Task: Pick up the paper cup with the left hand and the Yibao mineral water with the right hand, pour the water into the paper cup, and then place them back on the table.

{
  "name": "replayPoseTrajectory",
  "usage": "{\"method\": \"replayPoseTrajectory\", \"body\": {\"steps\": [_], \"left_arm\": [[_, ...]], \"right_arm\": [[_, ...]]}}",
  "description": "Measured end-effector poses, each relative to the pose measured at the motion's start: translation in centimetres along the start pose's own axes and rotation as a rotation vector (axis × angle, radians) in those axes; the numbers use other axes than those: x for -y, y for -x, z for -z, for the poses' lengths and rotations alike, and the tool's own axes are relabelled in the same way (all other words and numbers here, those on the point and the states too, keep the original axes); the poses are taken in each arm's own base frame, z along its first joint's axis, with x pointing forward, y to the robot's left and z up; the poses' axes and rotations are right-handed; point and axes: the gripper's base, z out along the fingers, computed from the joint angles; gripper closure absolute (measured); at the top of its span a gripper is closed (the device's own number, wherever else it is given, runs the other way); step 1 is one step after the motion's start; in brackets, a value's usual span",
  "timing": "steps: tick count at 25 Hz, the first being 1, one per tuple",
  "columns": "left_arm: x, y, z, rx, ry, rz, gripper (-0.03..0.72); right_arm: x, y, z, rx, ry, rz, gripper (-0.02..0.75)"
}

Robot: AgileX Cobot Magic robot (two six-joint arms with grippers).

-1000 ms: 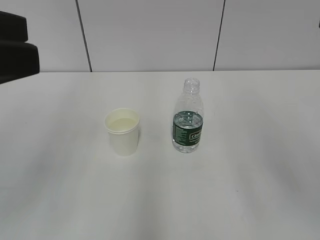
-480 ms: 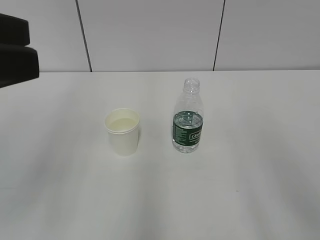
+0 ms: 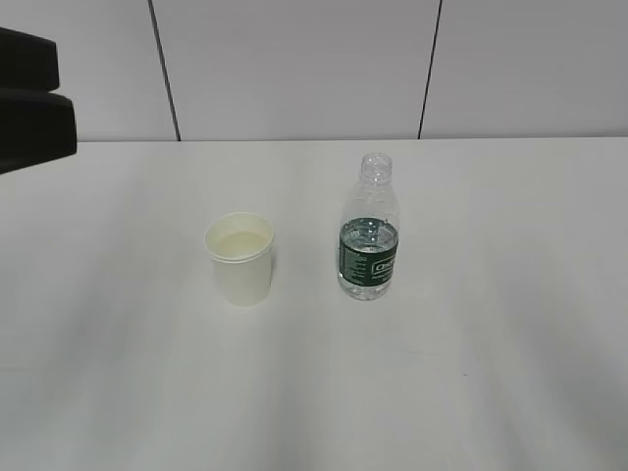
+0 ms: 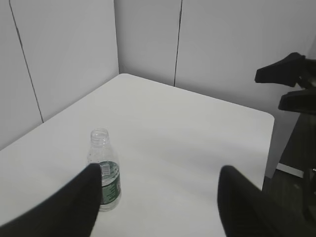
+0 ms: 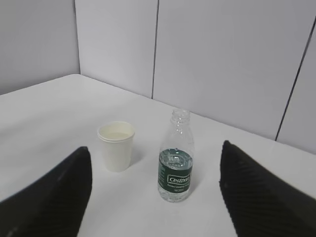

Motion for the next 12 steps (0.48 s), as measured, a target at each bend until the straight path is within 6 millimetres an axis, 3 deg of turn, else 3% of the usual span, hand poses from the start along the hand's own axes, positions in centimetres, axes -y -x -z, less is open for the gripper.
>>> {"method": "replayPoseTrajectory", "body": {"steps": [6, 12], "left_arm": [[0.0, 0.0, 0.0, 0.000, -0.001, 0.000, 0.195], [0.0, 0.0, 0.0, 0.000, -0.001, 0.000, 0.195]], "right_arm": [[0.4, -1.7, -0.2, -0.038, -0.055, -0.037, 0.145], [2.5, -2.1, 0.1, -0.018, -0.295, -0.039, 0.145]]}}
